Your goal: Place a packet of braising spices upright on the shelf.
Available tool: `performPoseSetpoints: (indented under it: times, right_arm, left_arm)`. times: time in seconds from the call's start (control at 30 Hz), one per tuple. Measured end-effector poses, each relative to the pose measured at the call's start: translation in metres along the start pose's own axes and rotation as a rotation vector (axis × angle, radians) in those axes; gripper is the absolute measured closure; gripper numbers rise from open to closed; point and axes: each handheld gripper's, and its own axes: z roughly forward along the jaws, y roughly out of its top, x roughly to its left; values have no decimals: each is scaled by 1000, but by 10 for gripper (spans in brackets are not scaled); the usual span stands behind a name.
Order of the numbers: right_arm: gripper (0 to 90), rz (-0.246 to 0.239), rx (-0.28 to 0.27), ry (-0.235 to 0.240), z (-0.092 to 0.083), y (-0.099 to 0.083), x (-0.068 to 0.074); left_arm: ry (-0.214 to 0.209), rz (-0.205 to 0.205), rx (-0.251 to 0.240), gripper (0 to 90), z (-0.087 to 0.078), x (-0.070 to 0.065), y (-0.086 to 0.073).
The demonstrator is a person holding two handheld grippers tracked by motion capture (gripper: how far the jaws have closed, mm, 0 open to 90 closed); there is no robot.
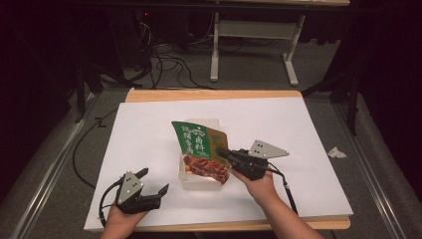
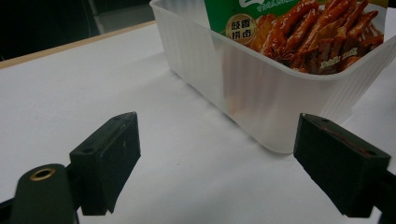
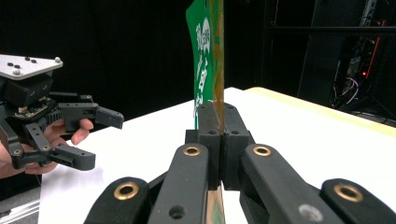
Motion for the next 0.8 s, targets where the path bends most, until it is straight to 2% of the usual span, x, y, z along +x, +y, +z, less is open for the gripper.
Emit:
performPoseSetpoints:
  times: [0.4,0.8]
  right_arm:
    - [900,2,37,-27,-9,-8,-1]
    - [900,14,44,-47,-16,-14,-3]
  left_arm:
    - [0,5,3,151,1,-1,0]
    - [0,5,7,151,1,-2,0]
